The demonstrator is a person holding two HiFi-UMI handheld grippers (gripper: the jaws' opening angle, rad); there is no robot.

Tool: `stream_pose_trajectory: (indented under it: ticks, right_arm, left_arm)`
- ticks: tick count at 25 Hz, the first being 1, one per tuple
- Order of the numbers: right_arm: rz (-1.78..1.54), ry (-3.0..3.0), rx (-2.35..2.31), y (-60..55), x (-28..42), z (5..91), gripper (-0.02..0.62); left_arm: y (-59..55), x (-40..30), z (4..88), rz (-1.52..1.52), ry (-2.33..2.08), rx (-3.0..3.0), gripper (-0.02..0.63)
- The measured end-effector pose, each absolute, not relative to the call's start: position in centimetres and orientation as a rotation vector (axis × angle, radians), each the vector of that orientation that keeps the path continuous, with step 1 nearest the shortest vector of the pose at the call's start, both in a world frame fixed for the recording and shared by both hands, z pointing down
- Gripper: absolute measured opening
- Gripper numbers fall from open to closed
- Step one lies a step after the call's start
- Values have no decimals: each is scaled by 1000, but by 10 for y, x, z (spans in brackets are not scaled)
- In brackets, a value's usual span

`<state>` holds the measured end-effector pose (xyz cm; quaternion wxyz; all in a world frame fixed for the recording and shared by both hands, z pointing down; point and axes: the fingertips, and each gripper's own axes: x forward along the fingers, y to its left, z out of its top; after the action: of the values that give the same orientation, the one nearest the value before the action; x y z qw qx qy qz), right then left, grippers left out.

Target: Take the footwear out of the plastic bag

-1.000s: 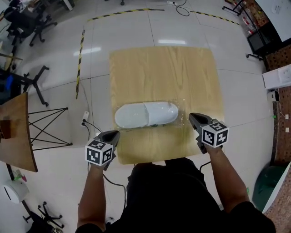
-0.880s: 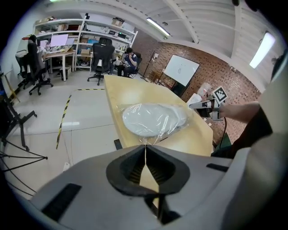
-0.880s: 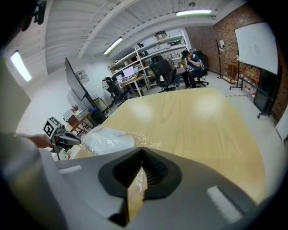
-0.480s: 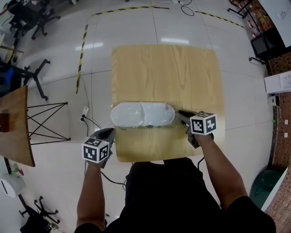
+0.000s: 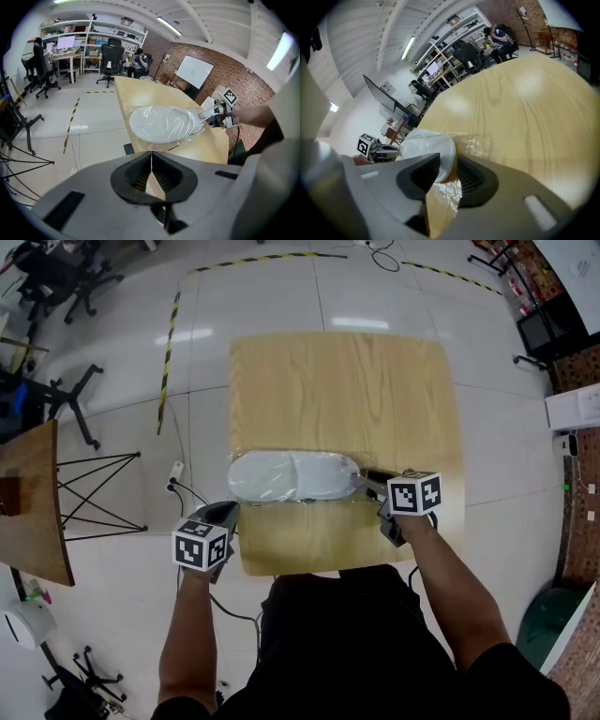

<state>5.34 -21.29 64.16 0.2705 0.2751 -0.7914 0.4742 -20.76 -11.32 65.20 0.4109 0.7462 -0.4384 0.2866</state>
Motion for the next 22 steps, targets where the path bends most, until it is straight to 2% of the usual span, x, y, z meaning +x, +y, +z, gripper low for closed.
stream_pose_trajectory:
  ticks: [8, 22]
  right_arm:
    - [1277, -2139, 809, -219, 68, 637, 60]
    - [1238, -2116, 902, -216, 114, 634, 52]
  left_arm:
    - [-120, -207, 648, 711, -1112, 1891, 12]
    - [-132, -217, 643, 721, -1152, 1912, 12]
